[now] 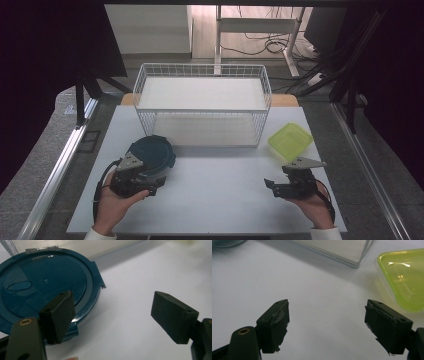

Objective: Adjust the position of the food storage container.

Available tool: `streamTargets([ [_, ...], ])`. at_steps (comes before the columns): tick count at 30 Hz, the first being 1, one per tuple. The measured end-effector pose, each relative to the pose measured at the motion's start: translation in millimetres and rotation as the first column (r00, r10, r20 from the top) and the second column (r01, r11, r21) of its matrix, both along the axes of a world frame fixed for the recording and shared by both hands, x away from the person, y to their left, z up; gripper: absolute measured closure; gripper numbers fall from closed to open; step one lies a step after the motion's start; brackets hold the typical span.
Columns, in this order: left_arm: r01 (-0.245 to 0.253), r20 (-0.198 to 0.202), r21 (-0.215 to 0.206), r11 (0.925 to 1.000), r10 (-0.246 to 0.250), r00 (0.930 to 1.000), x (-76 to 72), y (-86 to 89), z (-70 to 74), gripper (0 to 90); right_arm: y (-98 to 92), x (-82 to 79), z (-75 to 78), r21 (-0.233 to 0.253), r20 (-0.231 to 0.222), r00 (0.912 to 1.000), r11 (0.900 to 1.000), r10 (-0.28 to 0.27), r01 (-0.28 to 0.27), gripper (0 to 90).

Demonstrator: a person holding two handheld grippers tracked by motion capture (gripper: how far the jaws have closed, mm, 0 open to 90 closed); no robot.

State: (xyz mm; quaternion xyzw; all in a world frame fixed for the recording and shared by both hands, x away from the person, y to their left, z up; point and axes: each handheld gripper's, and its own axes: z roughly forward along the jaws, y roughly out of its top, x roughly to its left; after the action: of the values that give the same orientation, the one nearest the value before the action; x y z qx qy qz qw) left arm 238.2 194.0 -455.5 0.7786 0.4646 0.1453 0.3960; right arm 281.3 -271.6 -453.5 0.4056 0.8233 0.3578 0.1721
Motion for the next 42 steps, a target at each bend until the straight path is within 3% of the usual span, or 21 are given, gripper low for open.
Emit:
streamTargets([
  [8, 0.011, 0.012, 0.028, 0.9995, -0.011, 0.9999, 5.3, -7.0, 3.6, 20.3, -4.6, -1.7, 0.1, 0.018, 0.002, 1.0, 1.0, -0.006, 0.006, 20.7],
  [15, 0.008, 0.028, 0.07, 0.9975, -0.01, 0.9996, 11.9, -5.0, 21.0, 20.5, -12.4, -2.8, 1.9, 0.031, 0.0, 0.9997, 0.999, -0.024, 0.024, 21.1],
  [20, -0.015, 0.033, 0.043, 0.999, 0.014, 0.9994, 20.9, 12.2, 39.6, 25.4, -14.1, -4.4, 4.0, 0.033, 0.007, 0.9996, 0.999, -0.027, 0.027, 21.2],
  [23, -0.033, 0.035, 0.052, 0.9981, 0.031, 0.9989, 31.2, 24.9, 45.0, 29.4, -13.9, -4.6, 4.4, 0.03, 0.01, 0.9995, 0.999, -0.029, 0.029, 21.1],
  [30, -0.076, -0.002, 0.058, 0.9954, 0.077, 0.9971, 58.4, 48.5, 45.6, 40.1, -14.1, -1.8, 3.6, 0.025, 0.005, 0.9991, 0.999, -0.043, 0.043, 21.1],
  [34, -0.079, -0.032, 0.117, 0.99, 0.083, 0.996, 79.3, 58.7, 39.8, 45.5, -14.2, -0.9, 1.6, 0.015, -0.003, 0.9988, 0.999, -0.049, 0.049, 21.1],
  [38, -0.067, -0.058, 0.14, 0.9879, 0.075, 0.9955, 89.6, 63.5, 37.8, 53.7, -16.5, -0.3, 0.1, 0.013, -0.012, 0.998, 0.998, -0.062, 0.062, 21.1],
  [42, -0.085, -0.075, 0.146, 0.9857, 0.097, 0.9925, 99.9, 72.5, 35.1, 62.5, -17.9, 0.0, -0.9, 0.011, -0.017, 0.997, 0.997, -0.075, 0.075, 21.2],
])
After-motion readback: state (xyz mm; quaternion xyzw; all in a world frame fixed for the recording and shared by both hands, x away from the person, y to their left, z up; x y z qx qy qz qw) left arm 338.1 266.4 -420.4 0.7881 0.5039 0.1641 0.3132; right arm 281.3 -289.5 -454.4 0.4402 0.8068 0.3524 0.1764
